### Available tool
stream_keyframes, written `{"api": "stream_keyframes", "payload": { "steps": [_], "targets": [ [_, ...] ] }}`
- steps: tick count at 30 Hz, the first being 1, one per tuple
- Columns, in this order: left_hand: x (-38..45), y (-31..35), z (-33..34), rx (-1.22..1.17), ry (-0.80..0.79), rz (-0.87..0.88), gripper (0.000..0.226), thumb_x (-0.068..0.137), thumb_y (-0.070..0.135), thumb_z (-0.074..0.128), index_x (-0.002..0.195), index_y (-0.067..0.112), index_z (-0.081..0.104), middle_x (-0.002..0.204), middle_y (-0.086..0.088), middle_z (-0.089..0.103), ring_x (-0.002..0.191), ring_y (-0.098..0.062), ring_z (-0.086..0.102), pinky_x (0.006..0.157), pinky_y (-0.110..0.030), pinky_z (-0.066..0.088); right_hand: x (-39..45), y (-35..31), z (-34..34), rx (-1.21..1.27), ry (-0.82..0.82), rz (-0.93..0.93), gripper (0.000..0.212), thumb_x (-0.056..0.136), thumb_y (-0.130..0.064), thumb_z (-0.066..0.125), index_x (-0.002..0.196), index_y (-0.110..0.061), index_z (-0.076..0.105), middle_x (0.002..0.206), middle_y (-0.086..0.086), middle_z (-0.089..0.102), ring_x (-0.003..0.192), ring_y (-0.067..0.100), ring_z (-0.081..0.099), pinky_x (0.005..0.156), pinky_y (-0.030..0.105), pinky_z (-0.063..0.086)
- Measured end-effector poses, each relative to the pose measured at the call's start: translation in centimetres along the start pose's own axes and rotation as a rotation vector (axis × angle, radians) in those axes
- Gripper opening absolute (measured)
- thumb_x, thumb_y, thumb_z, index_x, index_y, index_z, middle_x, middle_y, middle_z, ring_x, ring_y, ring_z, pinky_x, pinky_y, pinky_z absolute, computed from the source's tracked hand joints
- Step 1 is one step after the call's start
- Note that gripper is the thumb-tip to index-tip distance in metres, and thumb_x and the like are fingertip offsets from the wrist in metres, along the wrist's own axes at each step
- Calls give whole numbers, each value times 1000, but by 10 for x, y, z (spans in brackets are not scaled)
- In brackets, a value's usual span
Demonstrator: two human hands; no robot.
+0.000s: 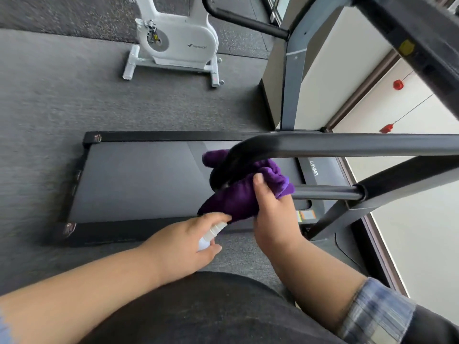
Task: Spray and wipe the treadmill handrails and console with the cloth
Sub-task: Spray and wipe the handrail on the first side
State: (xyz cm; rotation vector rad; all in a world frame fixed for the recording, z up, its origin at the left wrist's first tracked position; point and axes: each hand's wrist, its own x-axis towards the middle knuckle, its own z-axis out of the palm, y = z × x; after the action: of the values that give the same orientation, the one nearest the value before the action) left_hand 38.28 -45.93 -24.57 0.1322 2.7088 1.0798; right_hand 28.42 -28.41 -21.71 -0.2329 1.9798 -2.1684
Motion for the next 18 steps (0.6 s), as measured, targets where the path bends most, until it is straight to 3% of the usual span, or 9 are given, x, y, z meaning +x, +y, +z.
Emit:
{"api": "stream_keyframes", "payload": {
  "steps": [3, 5, 8, 11, 12, 15, 18],
  "targets": [
    [-3, -7, -3, 21, 34, 2, 61, 90, 54, 59, 129, 71, 16, 109, 35, 49, 91, 8, 49, 77, -3, 32, -1, -16, 11, 77, 80, 18, 46, 86, -65, 64, 122, -35, 66, 126, 0, 68, 125, 19, 59, 108, 48, 43],
    [-2, -9, -4, 23, 27, -1, 62, 91, 54, 58, 133, 70, 15, 117, 36, 50, 95, 11, 49, 79, 0, 29, 0, -23, 22, 64, 74, -3, 45, 84, -68, 63, 119, -39, 66, 126, -2, 68, 125, 17, 59, 108, 47, 42],
    [2, -10, -8, 47, -11, 21, 60, 93, 50, 54, 139, 63, 17, 120, 35, 49, 97, 10, 49, 86, -6, 32, 6, -32, 47, -72, 170, -53, 39, 84, -56, 65, 116, -34, 63, 112, -9, 71, 110, 4, 64, 93, 29, 51],
    [7, -8, -11, 48, -67, 66, 60, 92, 46, 53, 141, 62, 22, 122, 33, 52, 94, 9, 51, 89, -21, 42, 13, -33, 68, -138, 349, -21, 55, 68, -58, 70, 116, -38, 57, 102, -17, 70, 96, -4, 65, 87, 29, 54],
    [7, -7, -11, 48, -90, 85, 59, 90, 47, 51, 139, 64, 22, 116, 37, 51, 91, 12, 51, 86, -19, 43, 15, -29, 71, -118, 381, -23, 56, 65, -57, 73, 115, -43, 53, 101, -21, 68, 94, -6, 65, 85, 24, 53],
    [7, -6, -11, 59, -128, 120, 55, 86, 48, 48, 127, 72, 19, 100, 56, 40, 83, 26, 47, 67, 0, 34, 10, -24, 76, -105, 335, -81, 53, 71, -34, 84, 104, -55, 48, 92, -37, 63, 85, -16, 62, 70, 4, 45],
    [8, -11, -5, 90, -109, 99, 45, 87, 48, 53, 111, 70, 22, 94, 50, 44, 81, 26, 46, 58, -2, 29, 3, -18, 76, -190, 172, -229, 75, 79, 2, 74, 92, -69, 55, 69, -45, 57, 59, -24, 54, 49, -4, 35]
  ]
}}
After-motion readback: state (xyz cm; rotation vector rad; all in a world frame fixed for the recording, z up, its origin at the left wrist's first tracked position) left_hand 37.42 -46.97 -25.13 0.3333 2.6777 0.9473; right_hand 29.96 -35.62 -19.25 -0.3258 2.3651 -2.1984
